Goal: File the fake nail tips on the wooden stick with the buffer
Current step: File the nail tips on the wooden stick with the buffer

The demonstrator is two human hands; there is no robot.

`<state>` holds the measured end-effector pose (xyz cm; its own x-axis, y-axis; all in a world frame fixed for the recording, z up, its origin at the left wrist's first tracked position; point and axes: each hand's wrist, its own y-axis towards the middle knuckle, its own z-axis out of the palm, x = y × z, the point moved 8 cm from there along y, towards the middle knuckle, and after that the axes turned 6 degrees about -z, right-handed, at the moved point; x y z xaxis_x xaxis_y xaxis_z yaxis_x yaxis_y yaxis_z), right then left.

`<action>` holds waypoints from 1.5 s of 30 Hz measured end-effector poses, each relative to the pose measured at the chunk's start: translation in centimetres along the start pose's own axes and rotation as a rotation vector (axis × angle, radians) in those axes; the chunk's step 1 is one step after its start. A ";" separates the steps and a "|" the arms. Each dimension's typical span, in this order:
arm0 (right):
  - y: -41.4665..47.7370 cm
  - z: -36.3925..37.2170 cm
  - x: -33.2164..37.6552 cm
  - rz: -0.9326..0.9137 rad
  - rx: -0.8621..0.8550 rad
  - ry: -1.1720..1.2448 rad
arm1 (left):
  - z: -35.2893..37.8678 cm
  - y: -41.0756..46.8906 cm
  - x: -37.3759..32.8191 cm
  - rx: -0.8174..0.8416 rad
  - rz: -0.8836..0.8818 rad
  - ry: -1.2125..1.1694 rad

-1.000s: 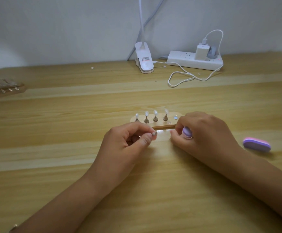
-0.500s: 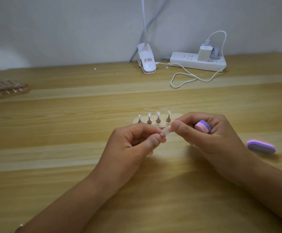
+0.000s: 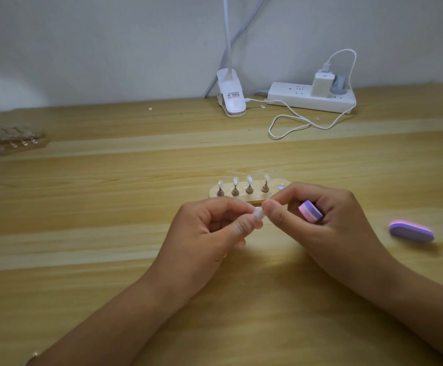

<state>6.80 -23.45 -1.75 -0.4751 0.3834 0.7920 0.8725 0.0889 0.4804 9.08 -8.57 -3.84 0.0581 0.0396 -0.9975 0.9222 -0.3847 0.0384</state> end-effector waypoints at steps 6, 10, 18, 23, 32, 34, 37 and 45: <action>-0.3 0.4 -0.5 0.047 0.046 -0.023 | -0.1 -0.1 -0.1 -0.013 0.011 0.040; -0.4 0.4 -0.8 0.057 0.050 -0.017 | -0.2 -0.3 -0.1 -0.039 0.019 0.065; 0.2 -0.8 -1.5 0.109 0.046 0.000 | -0.4 -0.1 -0.3 -0.042 0.023 0.067; 0.0 -1.1 -2.2 0.181 0.133 0.098 | -0.5 -0.1 -0.1 -0.057 0.011 0.065; -0.4 0.2 0.7 -0.258 0.222 -0.116 | -0.5 -0.1 -0.1 -0.027 0.054 0.128; -0.2 -0.1 1.0 -0.294 0.180 -0.151 | -0.5 -0.2 -0.2 -0.032 0.072 0.150; 0.1 -0.8 0.9 -0.299 0.138 -0.194 | -0.8 -0.2 -0.1 -0.058 0.079 0.155; -0.2 -0.4 1.5 -0.348 0.140 -0.236 | -0.9 -0.1 0.1 -0.060 0.075 0.149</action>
<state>5.90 -23.25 -0.46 -0.7183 0.5069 0.4766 0.6801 0.3672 0.6345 9.37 -7.73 -3.93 0.1791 0.1506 -0.9722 0.9340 -0.3366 0.1200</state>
